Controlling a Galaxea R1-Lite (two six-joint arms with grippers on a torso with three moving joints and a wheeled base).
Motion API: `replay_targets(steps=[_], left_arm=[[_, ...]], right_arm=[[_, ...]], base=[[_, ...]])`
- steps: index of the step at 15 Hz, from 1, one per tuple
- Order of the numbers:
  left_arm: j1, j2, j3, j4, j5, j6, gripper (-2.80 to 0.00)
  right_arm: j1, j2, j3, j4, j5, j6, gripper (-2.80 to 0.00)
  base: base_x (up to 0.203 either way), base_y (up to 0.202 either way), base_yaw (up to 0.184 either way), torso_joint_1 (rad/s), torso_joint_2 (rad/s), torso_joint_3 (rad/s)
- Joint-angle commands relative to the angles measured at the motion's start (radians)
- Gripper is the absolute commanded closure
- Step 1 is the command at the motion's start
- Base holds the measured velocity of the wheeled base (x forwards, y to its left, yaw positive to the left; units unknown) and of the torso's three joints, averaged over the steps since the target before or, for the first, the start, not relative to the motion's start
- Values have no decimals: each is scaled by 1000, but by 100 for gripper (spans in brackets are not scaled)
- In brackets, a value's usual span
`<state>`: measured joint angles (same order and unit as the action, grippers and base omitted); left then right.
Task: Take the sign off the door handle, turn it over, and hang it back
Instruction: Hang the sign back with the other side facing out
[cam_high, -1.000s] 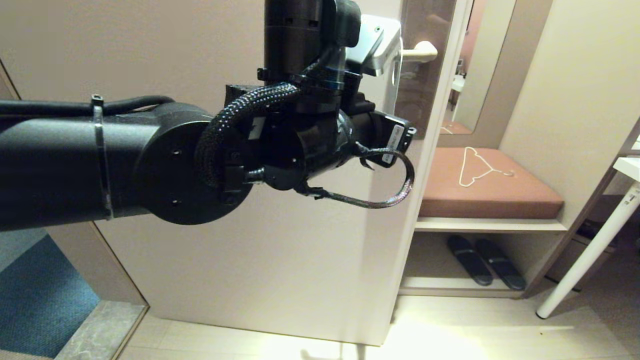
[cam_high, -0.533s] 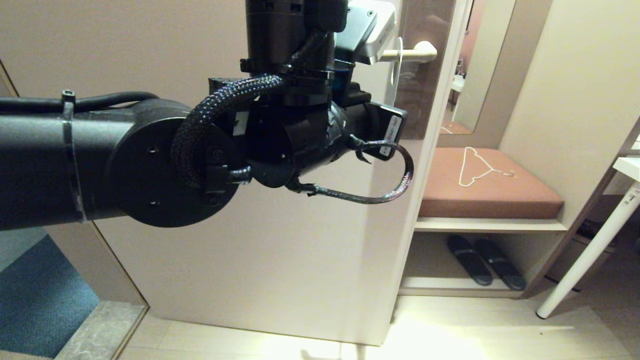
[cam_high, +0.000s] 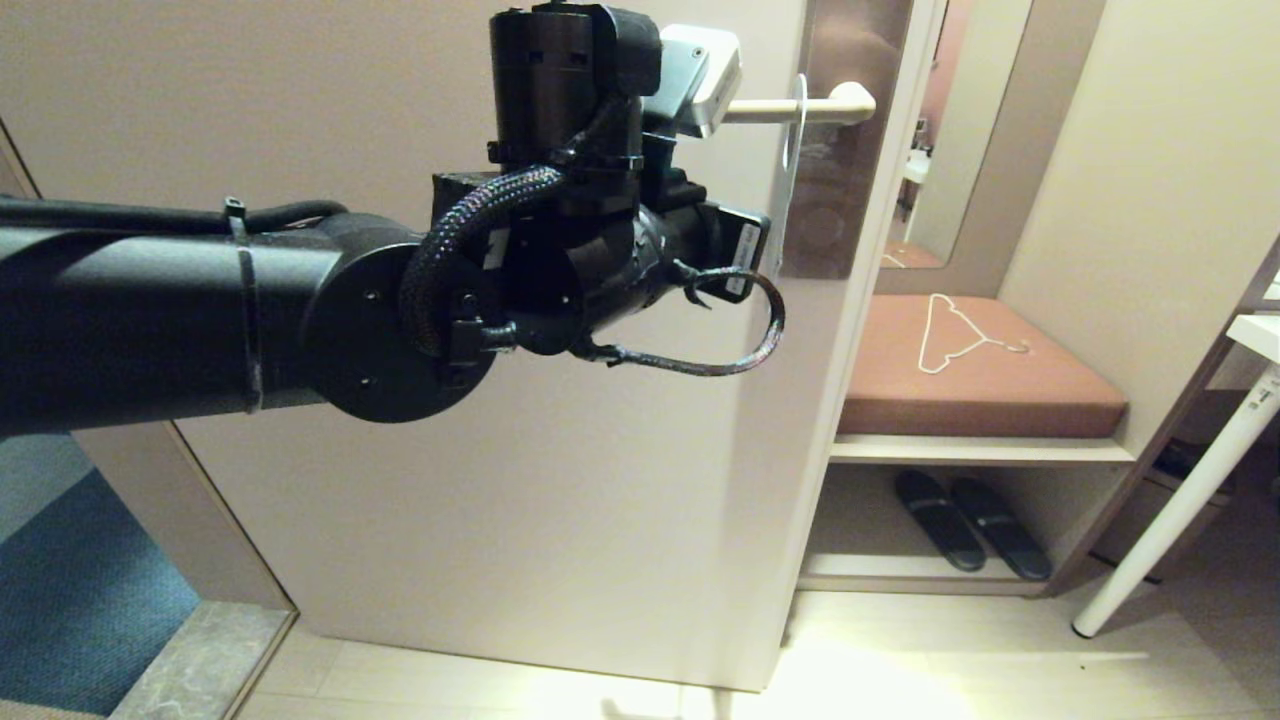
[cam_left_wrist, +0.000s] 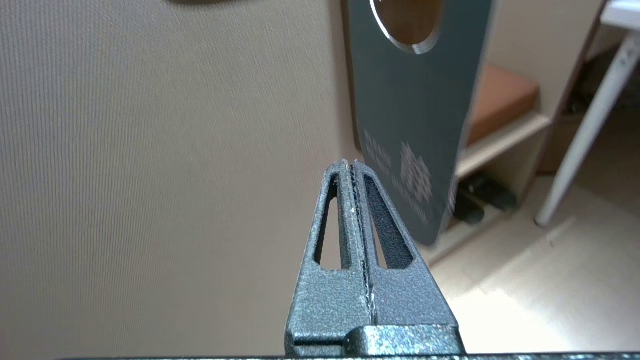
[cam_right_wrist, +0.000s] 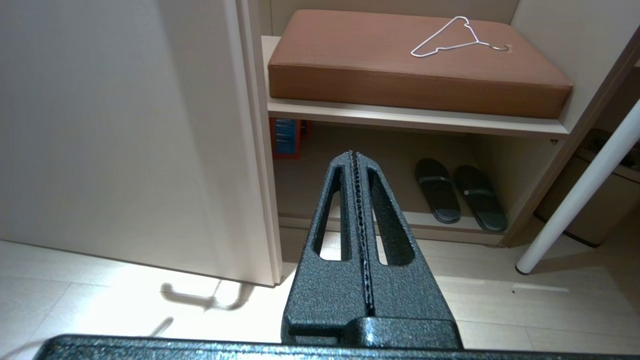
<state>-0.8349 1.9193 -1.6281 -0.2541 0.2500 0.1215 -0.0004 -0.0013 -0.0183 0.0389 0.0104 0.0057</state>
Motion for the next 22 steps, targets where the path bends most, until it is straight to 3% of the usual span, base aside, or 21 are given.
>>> replay_targets(steps=[1, 7, 15, 19, 22], left_arm=[[9, 50, -24, -20, 1, 1, 0], [-2, 203, -248, -30, -21, 10, 0], [-25, 267, -306, -31, -56, 12, 0], [-31, 290, -308, -102, -141, 7, 0], [-59, 291, -308, -105, -156, 6, 0]], right_arm=[[0, 1, 0, 0, 0, 0, 0], [0, 1, 0, 1, 0, 0, 0], [0, 3, 0, 1, 0, 0, 0], [0, 6, 0, 1, 0, 0, 0], [0, 6, 0, 1, 0, 0, 0]], base=[[0, 0, 0, 0, 0, 0], [0, 0, 0, 0, 0, 0], [0, 0, 0, 0, 0, 0], [0, 0, 0, 0, 0, 0], [0, 0, 0, 0, 0, 0]])
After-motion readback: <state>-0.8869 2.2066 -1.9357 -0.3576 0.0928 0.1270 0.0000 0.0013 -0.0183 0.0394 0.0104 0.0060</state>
